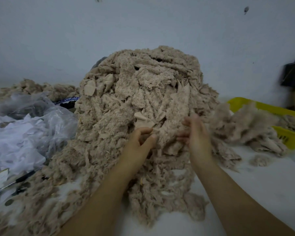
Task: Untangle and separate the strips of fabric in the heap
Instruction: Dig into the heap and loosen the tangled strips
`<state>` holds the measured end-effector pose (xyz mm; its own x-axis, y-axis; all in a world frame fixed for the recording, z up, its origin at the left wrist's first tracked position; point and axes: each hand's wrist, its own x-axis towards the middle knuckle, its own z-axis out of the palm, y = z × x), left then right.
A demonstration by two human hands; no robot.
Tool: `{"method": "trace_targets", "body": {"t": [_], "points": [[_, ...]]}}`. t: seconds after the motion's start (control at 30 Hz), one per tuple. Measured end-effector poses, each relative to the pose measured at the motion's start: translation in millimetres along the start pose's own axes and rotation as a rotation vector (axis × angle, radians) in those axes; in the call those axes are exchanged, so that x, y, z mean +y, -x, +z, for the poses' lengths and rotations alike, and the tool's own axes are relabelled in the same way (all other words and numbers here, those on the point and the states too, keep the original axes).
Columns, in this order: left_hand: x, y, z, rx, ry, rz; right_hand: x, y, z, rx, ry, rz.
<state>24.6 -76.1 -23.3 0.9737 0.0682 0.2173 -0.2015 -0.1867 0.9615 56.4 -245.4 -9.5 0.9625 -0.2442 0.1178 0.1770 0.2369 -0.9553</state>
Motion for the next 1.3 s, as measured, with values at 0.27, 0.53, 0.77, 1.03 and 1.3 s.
{"method": "trace_targets", "body": {"t": [0.27,0.53,0.77,1.03,1.3], "points": [[-6,2,0,-0.115,-0.158,-0.038,16,8,5,-0.262,0.817,-0.232],[5,7,1,-0.001,-0.253,0.021,9,33,20,-0.381,0.489,-0.428],[14,3,-10,0.027,0.489,-0.179,16,17,11,-0.397,0.771,-0.283],[14,-5,-27,0.076,0.969,-0.272,17,5,-3,-0.26,0.784,-0.17],[14,-5,-33,0.088,1.098,-0.299,-5,23,1,-0.107,0.57,-0.297]]}}
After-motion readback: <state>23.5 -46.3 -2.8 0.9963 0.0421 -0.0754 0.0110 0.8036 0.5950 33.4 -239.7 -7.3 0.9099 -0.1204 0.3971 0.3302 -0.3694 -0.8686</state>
